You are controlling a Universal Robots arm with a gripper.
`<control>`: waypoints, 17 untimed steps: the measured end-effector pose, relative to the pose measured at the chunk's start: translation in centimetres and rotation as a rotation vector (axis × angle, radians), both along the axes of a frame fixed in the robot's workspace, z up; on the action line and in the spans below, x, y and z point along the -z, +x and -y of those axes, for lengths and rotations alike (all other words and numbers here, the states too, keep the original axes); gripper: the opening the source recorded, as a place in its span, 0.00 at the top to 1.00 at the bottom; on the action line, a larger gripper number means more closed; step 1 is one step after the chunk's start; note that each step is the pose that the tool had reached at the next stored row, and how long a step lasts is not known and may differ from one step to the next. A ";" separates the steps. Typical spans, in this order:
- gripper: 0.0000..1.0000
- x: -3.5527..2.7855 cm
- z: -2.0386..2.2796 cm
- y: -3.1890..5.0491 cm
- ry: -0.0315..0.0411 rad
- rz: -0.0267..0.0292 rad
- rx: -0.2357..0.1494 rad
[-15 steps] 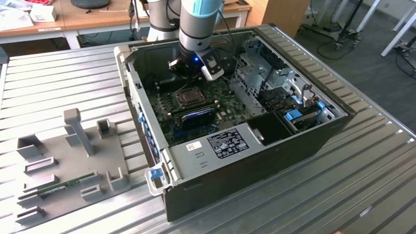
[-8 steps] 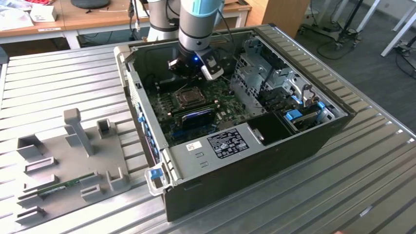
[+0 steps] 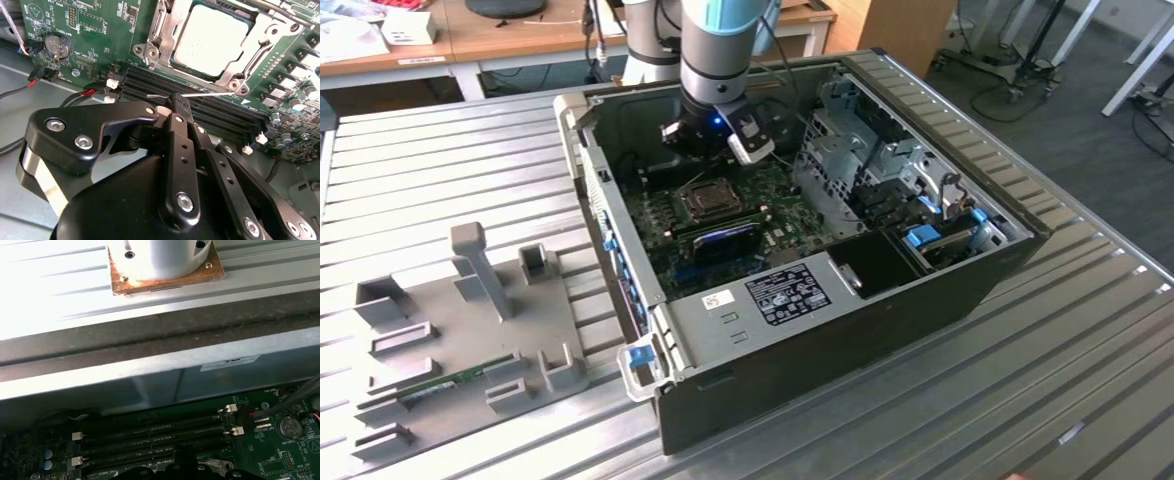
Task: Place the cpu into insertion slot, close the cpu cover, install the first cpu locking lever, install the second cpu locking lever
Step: 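Install the first cpu locking lever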
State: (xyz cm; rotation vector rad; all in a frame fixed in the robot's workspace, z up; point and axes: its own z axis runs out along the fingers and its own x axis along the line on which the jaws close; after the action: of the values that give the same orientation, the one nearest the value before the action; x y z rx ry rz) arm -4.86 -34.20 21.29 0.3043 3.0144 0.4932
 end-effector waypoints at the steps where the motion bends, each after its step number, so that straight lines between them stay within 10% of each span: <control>1: 0.89 0.00 -0.03 -0.08 0.0000 0.0013 0.000; 17: 0.89 0.38 -0.17 -0.32 -0.0006 0.0062 0.002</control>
State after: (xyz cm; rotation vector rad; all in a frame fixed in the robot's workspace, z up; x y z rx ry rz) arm -5.18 -34.03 20.91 0.3057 3.0079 0.4921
